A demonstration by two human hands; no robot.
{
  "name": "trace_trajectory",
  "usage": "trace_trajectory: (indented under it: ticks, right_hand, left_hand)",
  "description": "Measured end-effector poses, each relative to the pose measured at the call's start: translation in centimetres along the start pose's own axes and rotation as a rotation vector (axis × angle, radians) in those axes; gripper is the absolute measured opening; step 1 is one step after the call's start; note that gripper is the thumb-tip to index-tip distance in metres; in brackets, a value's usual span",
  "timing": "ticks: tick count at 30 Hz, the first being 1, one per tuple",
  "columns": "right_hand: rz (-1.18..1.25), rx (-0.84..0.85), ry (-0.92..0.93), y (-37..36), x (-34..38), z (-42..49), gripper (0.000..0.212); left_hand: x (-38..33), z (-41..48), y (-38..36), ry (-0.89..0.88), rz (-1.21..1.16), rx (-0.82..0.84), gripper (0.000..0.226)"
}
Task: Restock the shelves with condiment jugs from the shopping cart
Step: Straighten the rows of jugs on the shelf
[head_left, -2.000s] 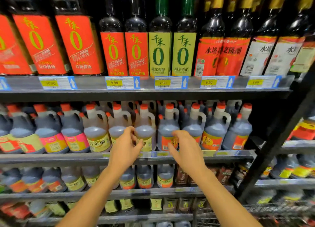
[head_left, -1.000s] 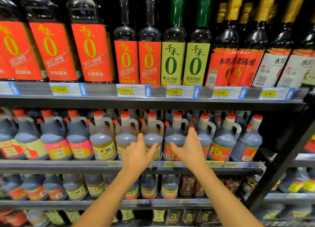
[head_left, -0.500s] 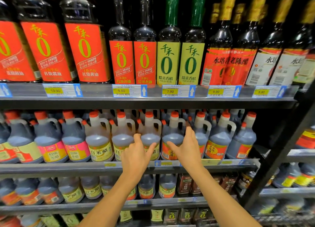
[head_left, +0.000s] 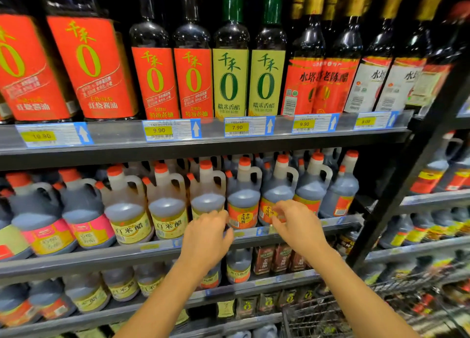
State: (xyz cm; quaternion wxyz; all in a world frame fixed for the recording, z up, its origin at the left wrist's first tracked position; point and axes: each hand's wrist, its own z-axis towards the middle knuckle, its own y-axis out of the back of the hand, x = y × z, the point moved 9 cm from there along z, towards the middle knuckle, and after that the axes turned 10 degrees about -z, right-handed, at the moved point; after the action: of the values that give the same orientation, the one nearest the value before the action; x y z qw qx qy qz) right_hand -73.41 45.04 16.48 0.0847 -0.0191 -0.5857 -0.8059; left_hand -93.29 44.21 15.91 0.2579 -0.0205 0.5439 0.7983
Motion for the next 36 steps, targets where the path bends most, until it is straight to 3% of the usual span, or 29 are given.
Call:
trace_trajectory:
  ticks: [3, 12, 18, 23, 29, 33, 36]
  right_hand:
    - [-0.142, 0.139, 0.012, -0.4, -1.4, -1.0, 0.024]
    - [-0.252, 0.225, 0.004, 0.4, -5.5, -4.1, 0.027]
    - [-0.230, 0.197, 0.046, 1.3, -9.3, -5.1, 0.026]
    - [-0.160, 0.162, 0.147, 2.3, -12.0, -5.1, 0.031]
    - [0.003, 0.058, 0.132, 3.4, -14.0, -2.9, 0.032]
    - [0.252, -0.023, 0.037, 4.1, -14.2, -0.7, 0.060]
    - [0.364, -0.037, -0.057, 4.5, -14.0, 1.4, 0.085]
  left_hand:
    - [-1.2, 0.4, -2.4, -0.040, 0.036, 0.167, 0.023]
    - [-5.1, 1.2, -5.2, -0.075, 0.070, 0.260, 0.023]
    - [-8.5, 1.5, -6.9, -0.016, 0.027, 0.260, 0.022]
    - [-11.0, 0.8, -7.9, 0.155, -0.013, 0.247, 0.019]
    - [-12.3, 1.0, -5.7, 0.343, -0.248, 0.042, 0.031]
    - [-11.1, 2.8, -4.4, 0.427, -0.355, -0.092, 0.055]
    - [-9.9, 4.4, -4.8, 0.469, -0.356, -0.075, 0.072]
